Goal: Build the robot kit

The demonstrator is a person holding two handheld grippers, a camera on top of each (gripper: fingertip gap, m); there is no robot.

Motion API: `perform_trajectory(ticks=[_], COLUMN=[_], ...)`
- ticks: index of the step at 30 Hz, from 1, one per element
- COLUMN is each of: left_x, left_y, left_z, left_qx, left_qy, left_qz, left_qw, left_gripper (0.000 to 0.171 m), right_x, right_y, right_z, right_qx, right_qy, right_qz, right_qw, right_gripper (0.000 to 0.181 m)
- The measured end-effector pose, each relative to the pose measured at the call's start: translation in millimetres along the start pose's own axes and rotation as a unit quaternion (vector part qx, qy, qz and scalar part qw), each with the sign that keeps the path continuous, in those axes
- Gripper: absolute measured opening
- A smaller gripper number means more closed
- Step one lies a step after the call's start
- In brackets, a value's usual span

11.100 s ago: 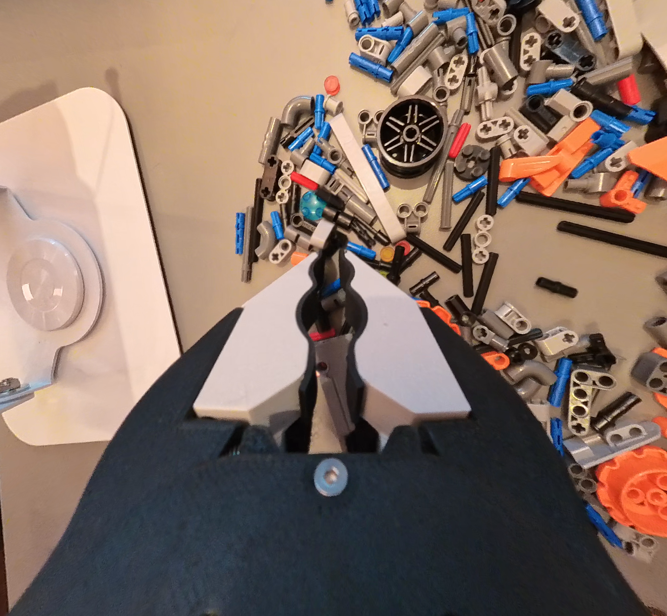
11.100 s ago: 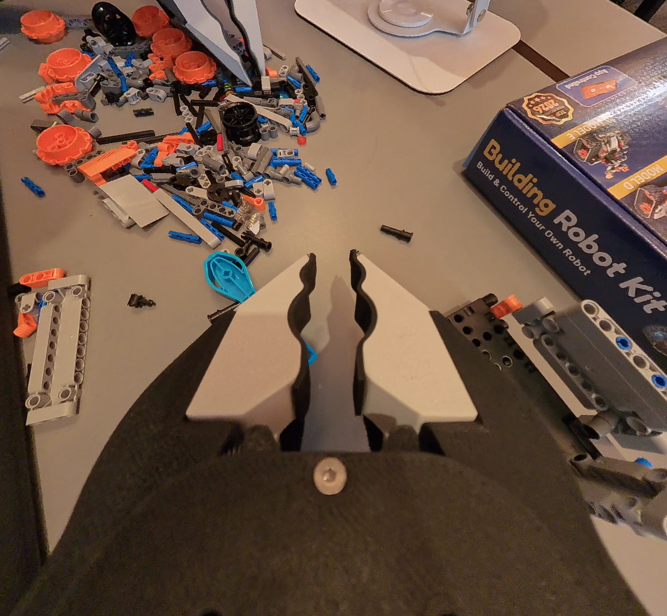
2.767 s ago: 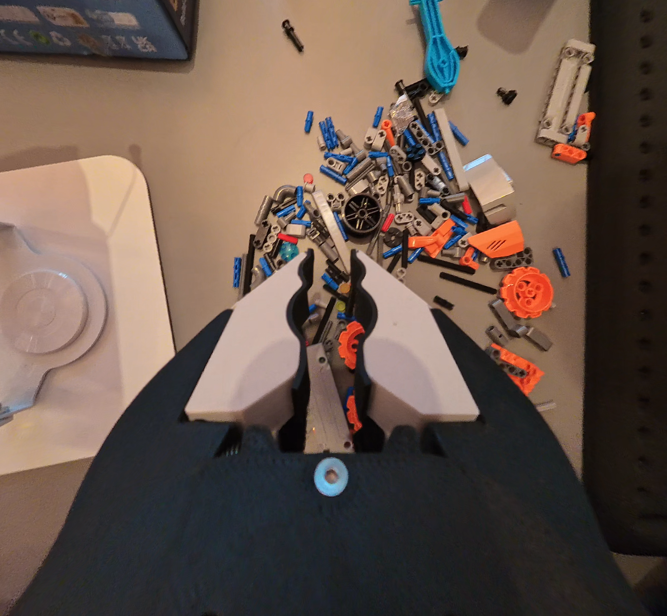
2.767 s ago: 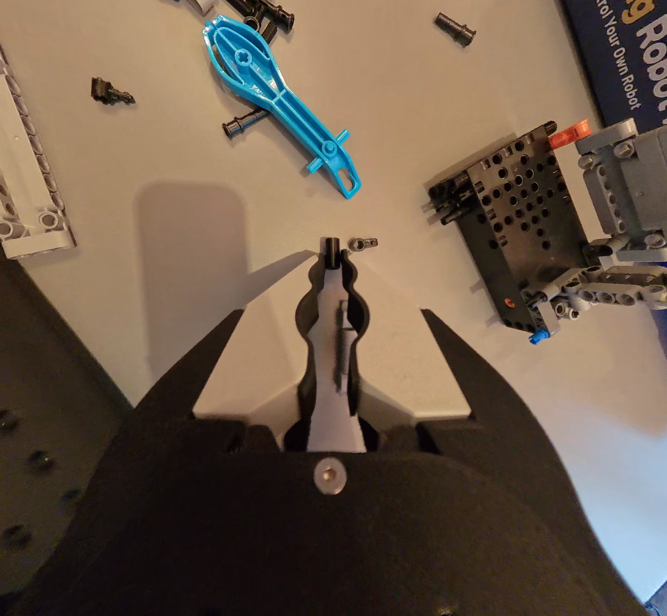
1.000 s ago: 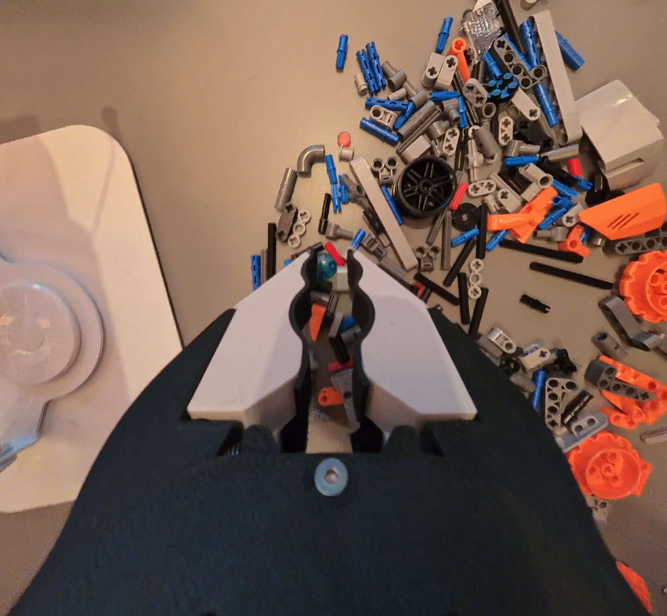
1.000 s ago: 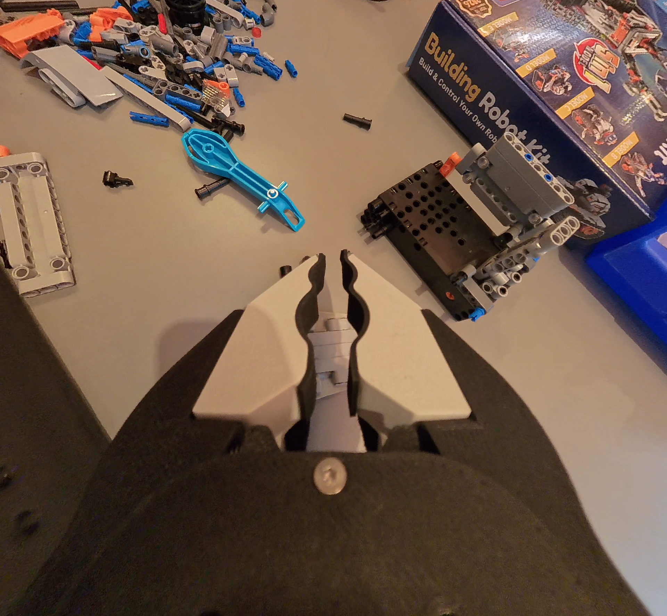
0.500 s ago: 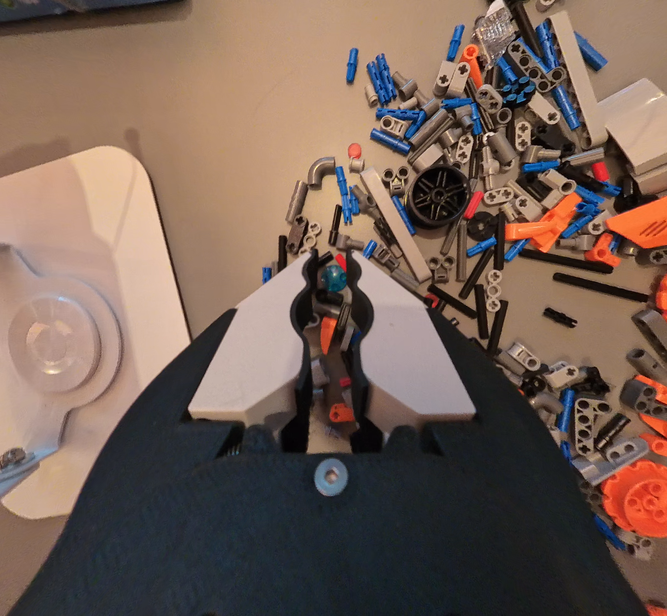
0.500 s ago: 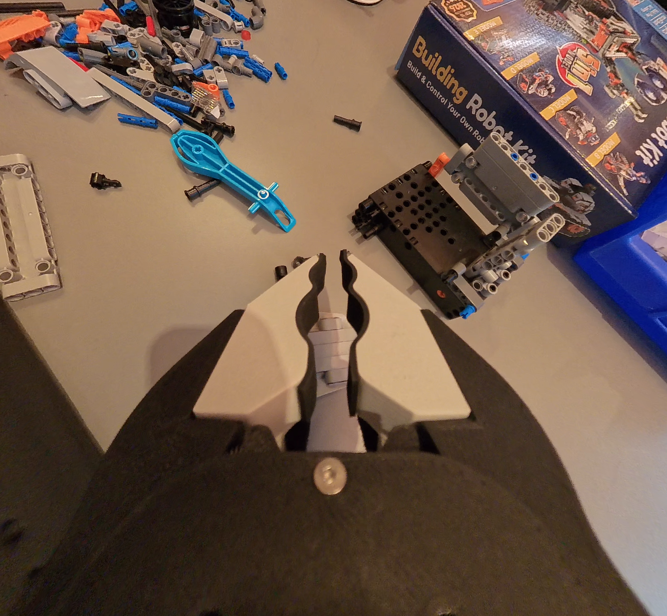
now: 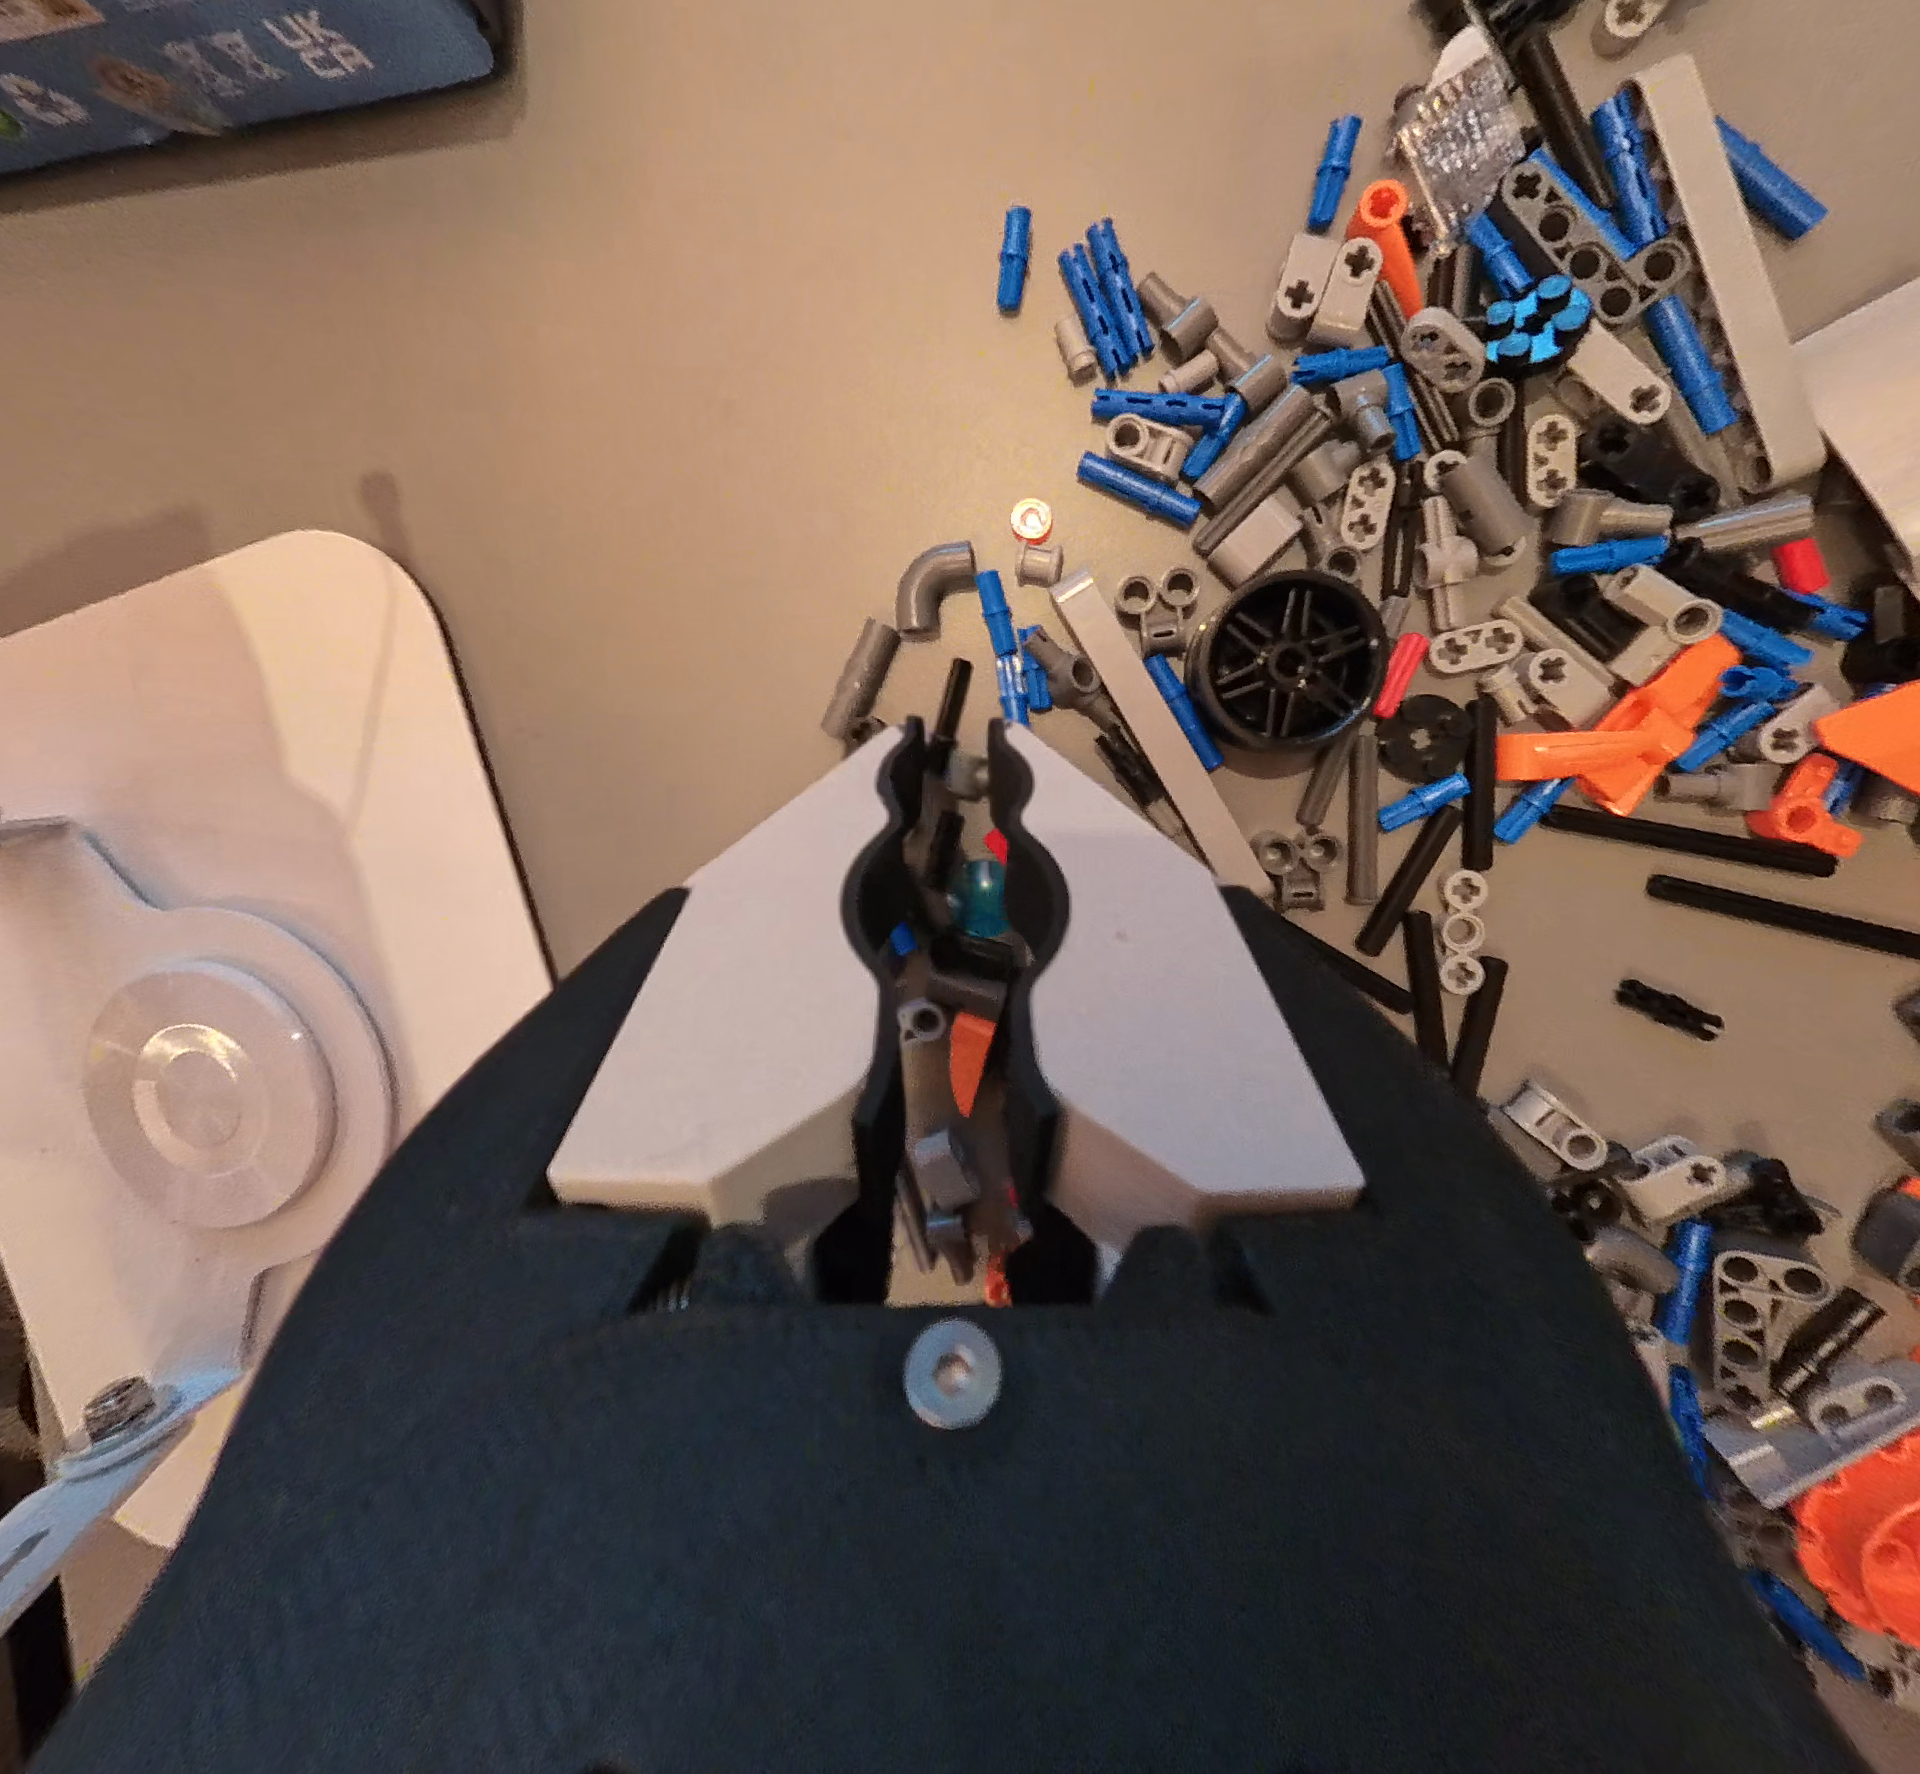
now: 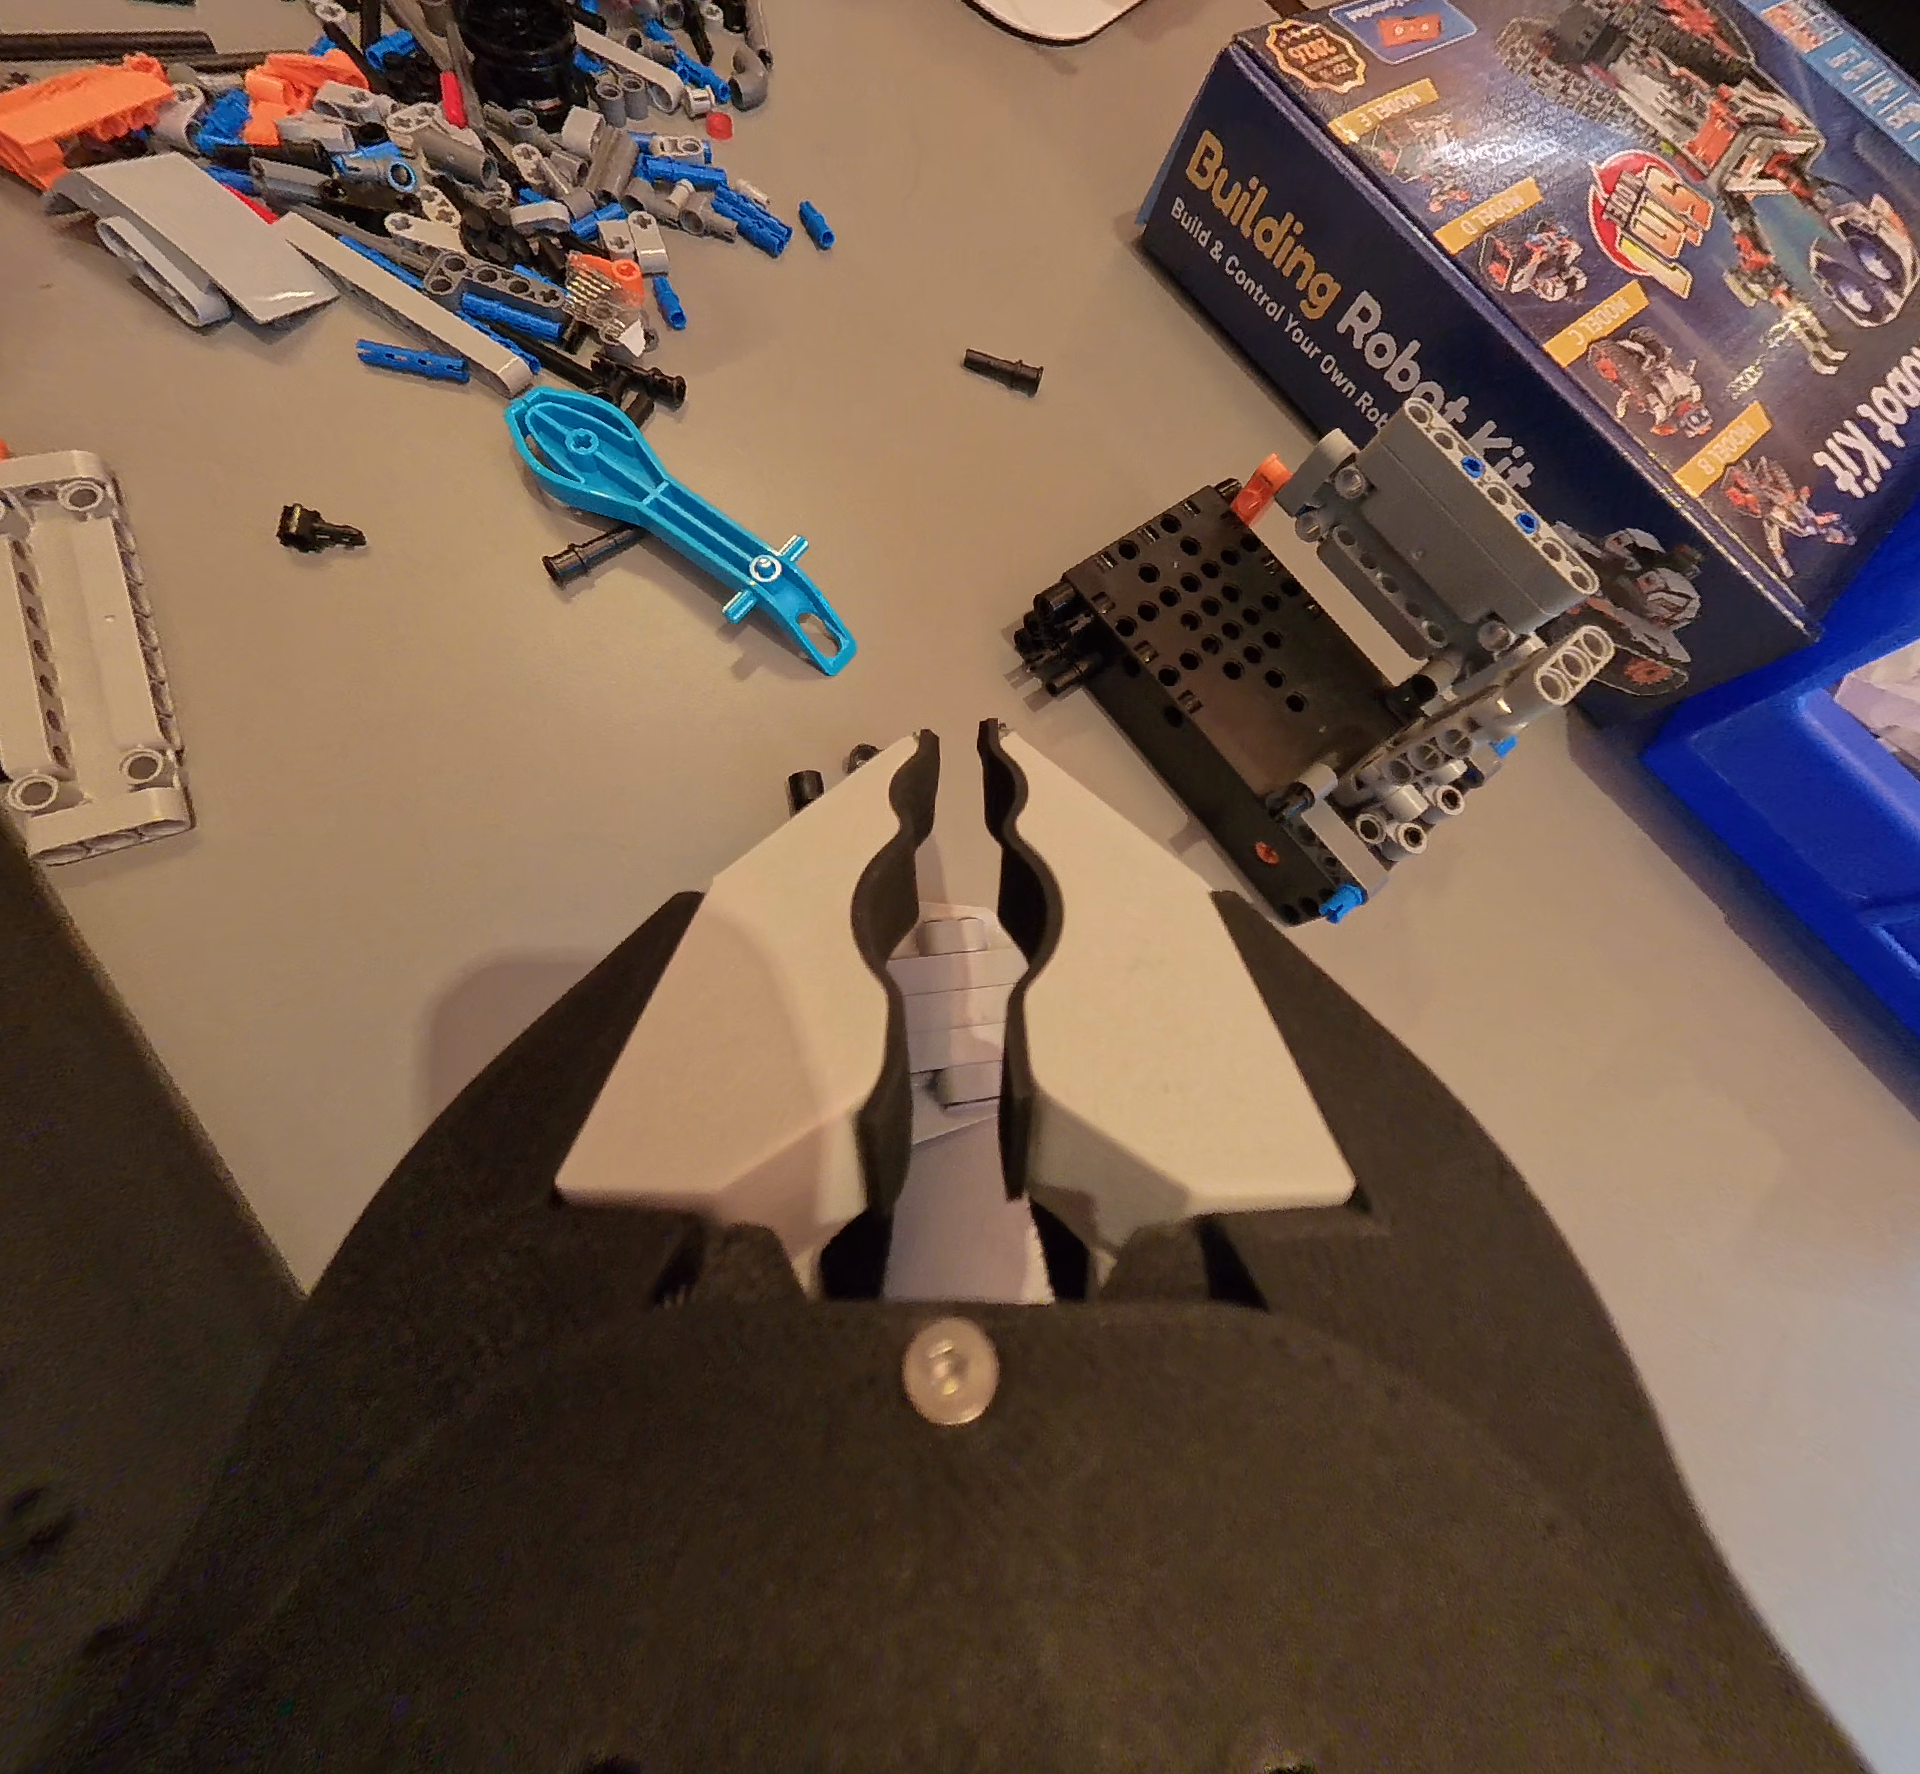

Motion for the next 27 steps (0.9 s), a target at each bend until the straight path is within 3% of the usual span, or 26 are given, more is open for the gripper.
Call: perform_trajectory(ticks=[8, 27], left_x=[-0.8, 15.0], left_y=[-9.0, 12.1], left_z=[-0.7, 2.7], left_qx=[-0.027, 0.045], left_qy=[-0.014, 0.027], left_qz=[0.004, 0.014], left_qw=[1.0, 0.999], left_gripper=[0.003, 0.0], right_x=[0.0, 0.5], right_y=[-0.8, -1.5], right_z=[0.5, 0.4], right_qx=[-0.001, 0.002], right_qy=[-0.001, 0.001], right_qz=[-0.002, -0.001], right_qw=[1.0, 1.0], right_gripper=[0.006, 0.006])
Point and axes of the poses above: each gripper's, where its closed fingertips meet, y back along the fingers, z out of its underside, x = y × z across the jaws, the point moved 2 cm from there along y, back along the fingers, and after that the axes turned 13 degrees about -x, right-handed, at the moved point
